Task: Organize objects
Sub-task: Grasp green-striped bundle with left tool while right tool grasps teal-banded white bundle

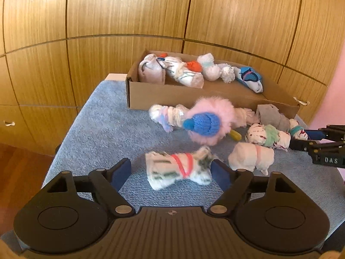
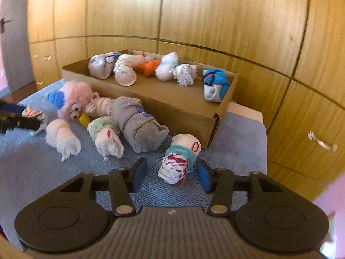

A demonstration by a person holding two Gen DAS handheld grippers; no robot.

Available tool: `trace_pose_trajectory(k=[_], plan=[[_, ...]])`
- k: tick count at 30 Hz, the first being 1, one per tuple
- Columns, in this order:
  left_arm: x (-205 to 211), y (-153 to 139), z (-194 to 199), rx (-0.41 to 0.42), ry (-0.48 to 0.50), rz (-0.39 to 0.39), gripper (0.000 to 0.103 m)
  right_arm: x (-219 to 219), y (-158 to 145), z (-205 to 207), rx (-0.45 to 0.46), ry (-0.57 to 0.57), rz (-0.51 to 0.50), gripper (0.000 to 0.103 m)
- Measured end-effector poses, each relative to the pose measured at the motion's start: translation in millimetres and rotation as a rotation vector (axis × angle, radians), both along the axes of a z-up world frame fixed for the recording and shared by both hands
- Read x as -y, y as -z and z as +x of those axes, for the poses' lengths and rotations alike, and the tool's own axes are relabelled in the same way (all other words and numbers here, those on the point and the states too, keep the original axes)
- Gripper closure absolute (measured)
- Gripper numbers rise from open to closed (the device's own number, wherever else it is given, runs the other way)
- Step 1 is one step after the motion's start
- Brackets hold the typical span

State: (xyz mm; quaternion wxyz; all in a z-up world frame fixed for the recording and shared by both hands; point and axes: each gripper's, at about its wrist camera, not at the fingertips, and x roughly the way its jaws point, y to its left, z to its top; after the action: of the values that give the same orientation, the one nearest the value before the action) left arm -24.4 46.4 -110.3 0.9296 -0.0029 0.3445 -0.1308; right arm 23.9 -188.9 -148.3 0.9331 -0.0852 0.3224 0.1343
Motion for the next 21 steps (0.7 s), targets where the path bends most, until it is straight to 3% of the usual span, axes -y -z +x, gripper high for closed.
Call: trace_pose_trajectory(k=[3,7,13,16,18,21], plan=[[2,1,-3,0.005,-0.001,0.000,0.018,-1,-3,-8,0.013,0.038,0.003,0.079],[2,1,0,-0.002,0.010,0.001,0.018,-1,-9,-28,0.020,0.091,0.051,0.080],[7,4,3,0.009,0.000,0.013,0.018,-10,-3,-59,-0.051,0.121,0.131,0.078],[10,6,4,0.023,0.020,0.031,0.021,-16,-1,-68,-0.026,0.060,0.110,0.063],[9,6,5,0.030,0.038,0.042,0.026,-15,-5,-72,0.014,0.003,0.068,0.042],[3,5,9,0.032,0.057,0.044,0.031,-9,-14,-69,0.056,-0.142,-0.038,0.035]])
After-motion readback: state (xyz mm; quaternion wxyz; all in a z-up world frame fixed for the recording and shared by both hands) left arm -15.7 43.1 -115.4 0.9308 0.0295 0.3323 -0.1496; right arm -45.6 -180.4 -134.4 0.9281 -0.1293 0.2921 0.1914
